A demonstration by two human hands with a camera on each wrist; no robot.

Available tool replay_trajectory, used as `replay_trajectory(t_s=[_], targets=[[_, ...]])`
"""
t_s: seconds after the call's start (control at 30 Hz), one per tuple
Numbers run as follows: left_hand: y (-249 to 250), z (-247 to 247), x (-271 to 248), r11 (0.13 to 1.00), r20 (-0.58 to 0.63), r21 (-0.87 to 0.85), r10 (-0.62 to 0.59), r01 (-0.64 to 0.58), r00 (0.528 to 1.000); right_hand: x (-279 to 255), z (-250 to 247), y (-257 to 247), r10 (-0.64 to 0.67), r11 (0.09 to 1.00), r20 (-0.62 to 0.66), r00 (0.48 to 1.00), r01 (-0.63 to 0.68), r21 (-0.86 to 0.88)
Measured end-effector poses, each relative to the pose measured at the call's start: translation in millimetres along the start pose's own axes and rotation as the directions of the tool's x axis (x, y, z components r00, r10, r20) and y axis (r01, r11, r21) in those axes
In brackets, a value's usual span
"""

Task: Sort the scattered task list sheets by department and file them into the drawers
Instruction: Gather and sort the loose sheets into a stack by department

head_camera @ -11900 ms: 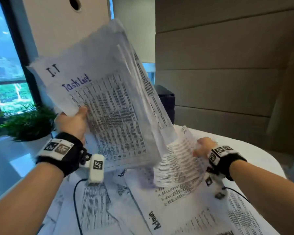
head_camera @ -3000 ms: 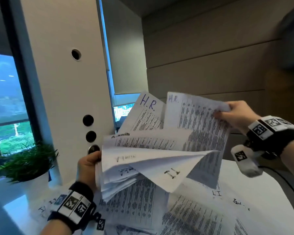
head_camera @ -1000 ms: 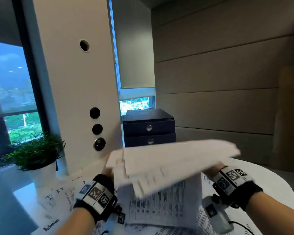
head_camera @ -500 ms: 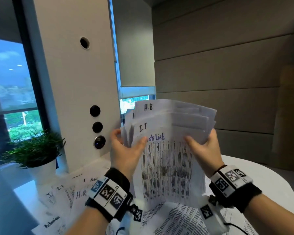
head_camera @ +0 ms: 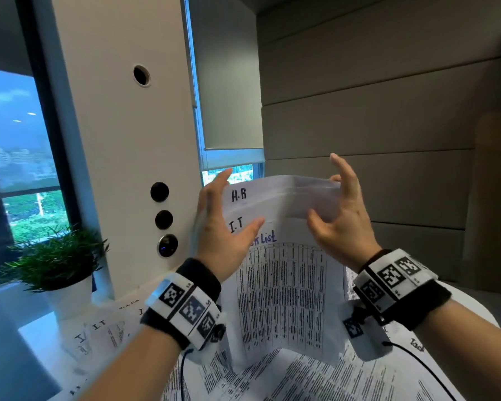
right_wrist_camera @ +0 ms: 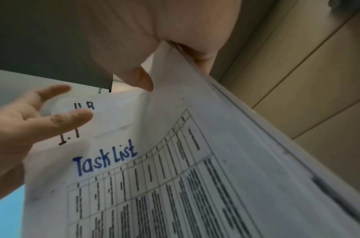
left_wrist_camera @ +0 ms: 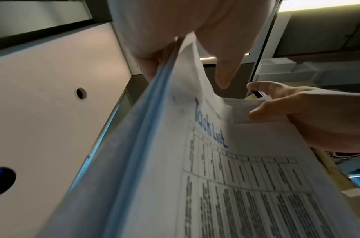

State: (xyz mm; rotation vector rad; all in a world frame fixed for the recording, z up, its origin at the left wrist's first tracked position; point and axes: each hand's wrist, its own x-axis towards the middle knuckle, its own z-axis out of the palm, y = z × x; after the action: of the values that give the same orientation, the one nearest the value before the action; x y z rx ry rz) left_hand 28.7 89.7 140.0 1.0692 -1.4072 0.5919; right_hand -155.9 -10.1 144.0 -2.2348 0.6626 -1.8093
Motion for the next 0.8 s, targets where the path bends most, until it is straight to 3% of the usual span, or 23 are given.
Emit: replay_trajectory(t_s=[0.1, 0.2, 0.37, 0.47, 0.63, 0.73, 0.8], targets=[[-3.5, 0.7, 9.7, 0.982, 0.056, 0.14, 0.119, -0.126, 0.991, 10.3, -2.6, 4.1, -0.086, 0.983, -0.04, 0.995, 0.079, -0.167], [-13.2, -0.8, 6.0, 0.974, 0.054, 0.199, 0.094, -0.103, 0.994, 13.5, -6.7, 17.7, -0.093, 0.97, 0.014, 0.996, 0.093, -0.226], [-27.0, -7.4, -5.3, 0.993, 0.059, 0.116, -0.004, -0.003, 0.998, 12.8, -7.2, 22.2, -0.183, 0.978, 0.073, 0.98, 0.189, -0.087], [-24.0, -7.2, -7.7, 0.997, 0.122, 0.057, 0.043, -0.05, 0.992, 10.0, 0.9, 21.9, -0.233, 0.972, 0.011, 0.972, 0.233, 0.009], [-27.3, -12.3, -5.5, 0.997, 0.183, 0.065, 0.038, -0.051, 0.982, 0.1, 3.9, 10.2, 0.005, 0.976, 0.014, 1.0, -0.008, 0.219], [-29.4, -16.0, 1.2, 0.986, 0.089, 0.038, -0.168, 0.165, 0.982, -11.1, 0.7, 17.5, 0.17, 0.816, 0.243, 0.955, -0.274, 0.508], [-30.5, -20.6, 8.3, 0.937, 0.028, -0.068, -0.341, 0.342, 0.94, -23.5, 2.0, 37.2, 0.242, 0.788, 0.409, 0.88, -0.424, 0.446]])
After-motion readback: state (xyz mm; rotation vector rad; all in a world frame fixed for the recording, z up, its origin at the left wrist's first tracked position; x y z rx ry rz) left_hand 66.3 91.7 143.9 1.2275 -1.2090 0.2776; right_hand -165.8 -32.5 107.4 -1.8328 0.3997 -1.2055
